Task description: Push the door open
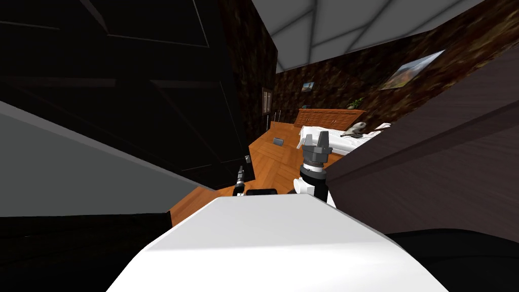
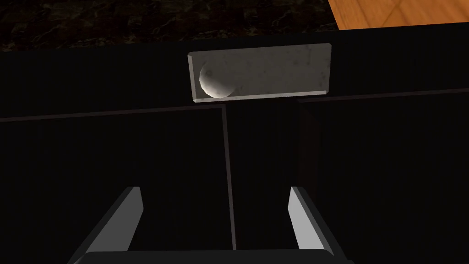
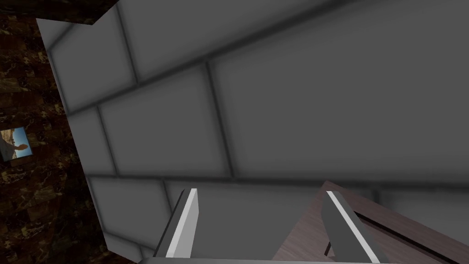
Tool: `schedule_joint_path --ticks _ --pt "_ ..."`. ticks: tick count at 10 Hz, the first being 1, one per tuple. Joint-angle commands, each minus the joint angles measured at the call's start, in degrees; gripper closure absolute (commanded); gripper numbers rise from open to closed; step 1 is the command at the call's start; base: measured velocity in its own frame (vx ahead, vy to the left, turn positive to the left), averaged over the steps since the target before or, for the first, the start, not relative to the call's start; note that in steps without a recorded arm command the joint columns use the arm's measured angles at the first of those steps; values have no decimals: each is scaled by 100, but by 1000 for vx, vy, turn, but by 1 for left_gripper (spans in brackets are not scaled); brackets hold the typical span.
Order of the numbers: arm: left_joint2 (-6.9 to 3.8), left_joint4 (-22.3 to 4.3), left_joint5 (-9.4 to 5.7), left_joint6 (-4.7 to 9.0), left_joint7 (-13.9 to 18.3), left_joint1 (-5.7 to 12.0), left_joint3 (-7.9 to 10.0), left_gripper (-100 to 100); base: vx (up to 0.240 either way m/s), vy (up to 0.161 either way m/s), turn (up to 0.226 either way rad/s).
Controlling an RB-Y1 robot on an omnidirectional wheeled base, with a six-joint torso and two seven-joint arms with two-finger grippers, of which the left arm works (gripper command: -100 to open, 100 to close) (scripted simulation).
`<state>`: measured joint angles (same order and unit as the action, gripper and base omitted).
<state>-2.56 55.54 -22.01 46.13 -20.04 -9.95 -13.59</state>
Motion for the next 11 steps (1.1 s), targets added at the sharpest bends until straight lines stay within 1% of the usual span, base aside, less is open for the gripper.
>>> schedule_joint_path --ticks 1,3,5,7,8,9,10,11 --pt "22 33 -116 60 -135 -54 -286 -100 -52 2 217" --pt "96 41 -256 135 -285 -103 -619 -100 -58 -2 219" --pt "203 49 -384 204 -422 -148 -948 -100 -49 4 168" --pt "325 55 -490 262 -536 -185 -1210 -100 -49 3 153" --pt "383 57 -530 283 -579 -199 -1309 -100 -36 3 115" --pt "465 60 -579 310 -631 -216 -1430 -100 -36 4 137" --pt "435 22 -538 338 -591 -222 -1371 -100 -16 -1 22" --pt "266 -20 -531 315 -581 -154 -1328 -100 131 -23 -21"
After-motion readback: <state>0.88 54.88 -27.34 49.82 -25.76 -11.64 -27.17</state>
